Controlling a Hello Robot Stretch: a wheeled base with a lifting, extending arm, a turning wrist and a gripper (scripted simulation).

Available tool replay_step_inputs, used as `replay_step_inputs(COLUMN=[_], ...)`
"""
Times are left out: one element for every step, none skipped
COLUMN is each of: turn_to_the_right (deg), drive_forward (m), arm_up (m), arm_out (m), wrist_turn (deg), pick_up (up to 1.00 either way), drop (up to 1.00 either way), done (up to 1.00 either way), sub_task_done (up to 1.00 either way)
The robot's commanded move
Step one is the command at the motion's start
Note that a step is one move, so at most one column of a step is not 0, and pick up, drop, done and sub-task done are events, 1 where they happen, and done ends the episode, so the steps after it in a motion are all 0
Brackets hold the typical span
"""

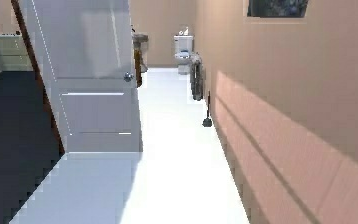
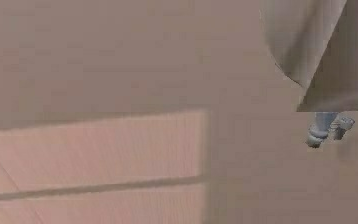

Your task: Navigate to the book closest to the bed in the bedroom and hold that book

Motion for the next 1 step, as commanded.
replay_step_inputs(turn_to_the_right=[0.0], drive_forward=[0.30], arm_up=[0.00], arm_out=[0.00], wrist_turn=[0.0], pick_up=[0.00], drop=[0.00], done=[0.00], sub_task_done=[0.00])
